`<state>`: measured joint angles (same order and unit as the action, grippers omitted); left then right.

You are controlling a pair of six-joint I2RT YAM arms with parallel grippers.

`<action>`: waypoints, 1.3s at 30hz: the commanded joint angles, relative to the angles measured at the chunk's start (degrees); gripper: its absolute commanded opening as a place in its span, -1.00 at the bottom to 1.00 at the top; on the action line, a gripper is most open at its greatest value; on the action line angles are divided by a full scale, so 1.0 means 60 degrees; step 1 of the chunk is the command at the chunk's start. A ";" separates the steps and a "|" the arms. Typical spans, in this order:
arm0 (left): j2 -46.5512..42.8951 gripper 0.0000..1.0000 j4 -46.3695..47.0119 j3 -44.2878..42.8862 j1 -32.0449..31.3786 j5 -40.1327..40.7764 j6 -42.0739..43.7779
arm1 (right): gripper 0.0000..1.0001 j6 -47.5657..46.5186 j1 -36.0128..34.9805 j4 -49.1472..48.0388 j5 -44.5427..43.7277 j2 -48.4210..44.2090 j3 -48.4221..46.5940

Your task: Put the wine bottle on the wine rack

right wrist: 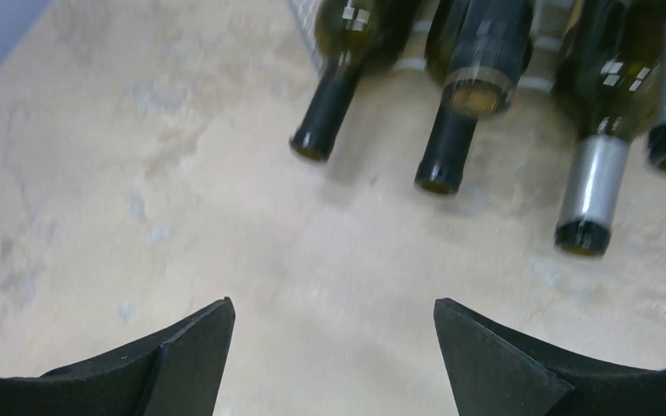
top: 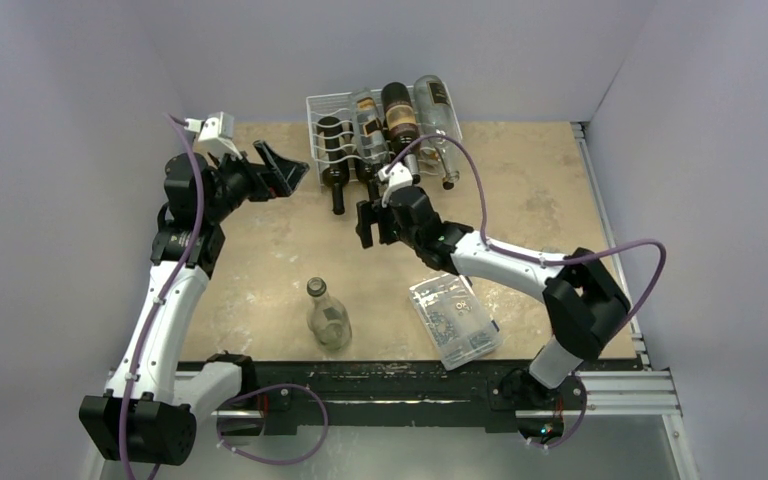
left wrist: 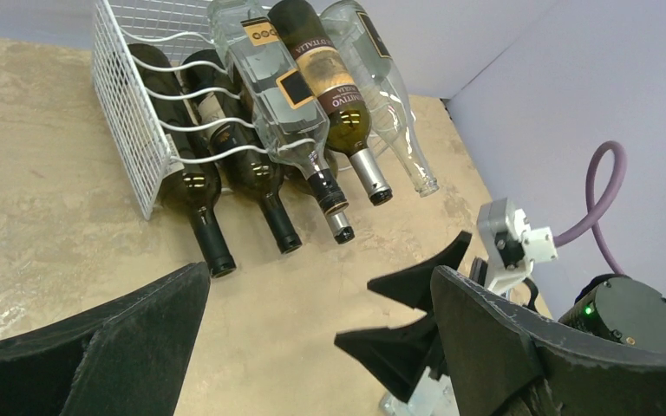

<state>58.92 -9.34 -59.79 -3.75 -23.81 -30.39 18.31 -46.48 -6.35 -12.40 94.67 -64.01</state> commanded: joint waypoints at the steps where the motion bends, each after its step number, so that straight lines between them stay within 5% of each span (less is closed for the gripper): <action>1: 0.0070 1.00 0.0059 -0.0422 0.0078 0.0083 0.0256 | 0.78 -0.0034 -0.0017 0.0975 0.1229 -0.1044 0.0553; 12: 0.0102 1.00 -0.0120 -0.0522 0.0088 0.0139 0.0380 | 0.90 -0.1898 -0.0017 0.3155 0.2177 -0.3817 0.0096; 20: 0.0235 1.00 -0.0111 -0.0551 0.0114 0.0050 0.0323 | 0.98 -0.1961 -0.0647 0.4492 0.4713 -0.4382 -0.1505; 33: 0.0351 1.00 -0.0106 -0.0584 -0.0008 0.0024 0.0317 | 0.97 -0.2249 -0.4265 0.4880 0.2158 -0.3186 -0.3255; 39: 0.0354 1.00 -0.0118 -0.0597 -0.0005 -0.0044 0.0293 | 0.98 -0.2778 -0.5348 0.5620 -0.0521 -0.1952 -0.4105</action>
<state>61.19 -11.66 -60.86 -3.77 -23.03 -28.93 4.82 -75.37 23.88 -2.76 79.55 -83.81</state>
